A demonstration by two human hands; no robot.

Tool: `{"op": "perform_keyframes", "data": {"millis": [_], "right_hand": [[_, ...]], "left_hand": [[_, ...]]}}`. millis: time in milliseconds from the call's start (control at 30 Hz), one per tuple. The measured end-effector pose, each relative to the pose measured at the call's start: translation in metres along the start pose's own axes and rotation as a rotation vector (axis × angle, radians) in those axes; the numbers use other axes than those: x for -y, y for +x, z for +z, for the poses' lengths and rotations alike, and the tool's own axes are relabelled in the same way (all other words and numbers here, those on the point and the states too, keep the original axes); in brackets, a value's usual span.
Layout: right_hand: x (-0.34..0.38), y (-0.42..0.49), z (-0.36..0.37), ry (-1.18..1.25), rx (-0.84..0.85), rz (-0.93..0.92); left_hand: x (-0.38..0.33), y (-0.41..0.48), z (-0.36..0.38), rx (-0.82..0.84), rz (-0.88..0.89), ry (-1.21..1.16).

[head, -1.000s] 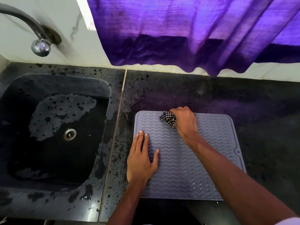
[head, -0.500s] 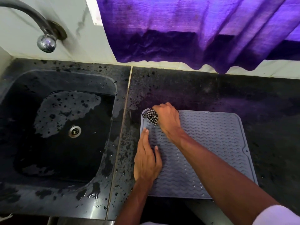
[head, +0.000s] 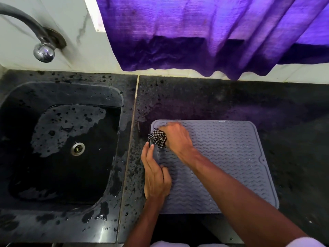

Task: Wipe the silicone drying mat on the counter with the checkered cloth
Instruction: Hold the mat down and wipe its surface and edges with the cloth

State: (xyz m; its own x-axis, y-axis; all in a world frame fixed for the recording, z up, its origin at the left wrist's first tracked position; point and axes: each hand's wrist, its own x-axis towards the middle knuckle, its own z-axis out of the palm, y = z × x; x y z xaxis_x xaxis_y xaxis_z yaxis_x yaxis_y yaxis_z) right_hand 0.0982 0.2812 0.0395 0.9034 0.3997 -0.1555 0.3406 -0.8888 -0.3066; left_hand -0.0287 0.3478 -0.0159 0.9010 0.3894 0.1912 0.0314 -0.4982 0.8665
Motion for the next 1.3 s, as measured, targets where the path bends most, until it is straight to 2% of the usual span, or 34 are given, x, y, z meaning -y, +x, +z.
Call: {"op": "perform_keyframes", "data": {"millis": [67,233,333,467,633,767,1000,1167,1300], "right_hand": [[-0.001,-0.002,-0.007,-0.003,0.022,-0.011],[-0.004,-0.017,-0.001,-0.021,-0.099,-0.056],[-0.015,-0.027,0.010,-0.080,-0.079,-0.046],[-0.017,-0.024,0.006,-0.042,-0.090,-0.045],[-0.036,-0.024,-0.010,0.005,-0.145,0.036],[-0.068,-0.035,-0.009,0.002,-0.115,0.130],[-0.074,-0.034,-0.013,0.027,-0.131,0.100],[-0.113,-0.053,-0.027,0.019,-0.256,0.168],[-0.138,-0.067,-0.028,0.032,-0.225,0.194]], "left_hand": [[0.001,0.000,0.000,0.007,0.000,-0.001],[0.007,0.000,0.003,0.043,0.021,0.042],[0.011,-0.001,0.005,0.076,0.034,0.097],[0.012,-0.001,0.007,0.095,0.023,0.185],[0.013,-0.001,0.009,0.102,0.021,0.250],[0.015,-0.001,0.011,0.113,0.030,0.289],[0.017,-0.002,0.011,0.113,0.008,0.309],[0.019,-0.001,0.013,0.122,0.043,0.368],[0.022,-0.001,0.014,0.144,0.079,0.424]]}}
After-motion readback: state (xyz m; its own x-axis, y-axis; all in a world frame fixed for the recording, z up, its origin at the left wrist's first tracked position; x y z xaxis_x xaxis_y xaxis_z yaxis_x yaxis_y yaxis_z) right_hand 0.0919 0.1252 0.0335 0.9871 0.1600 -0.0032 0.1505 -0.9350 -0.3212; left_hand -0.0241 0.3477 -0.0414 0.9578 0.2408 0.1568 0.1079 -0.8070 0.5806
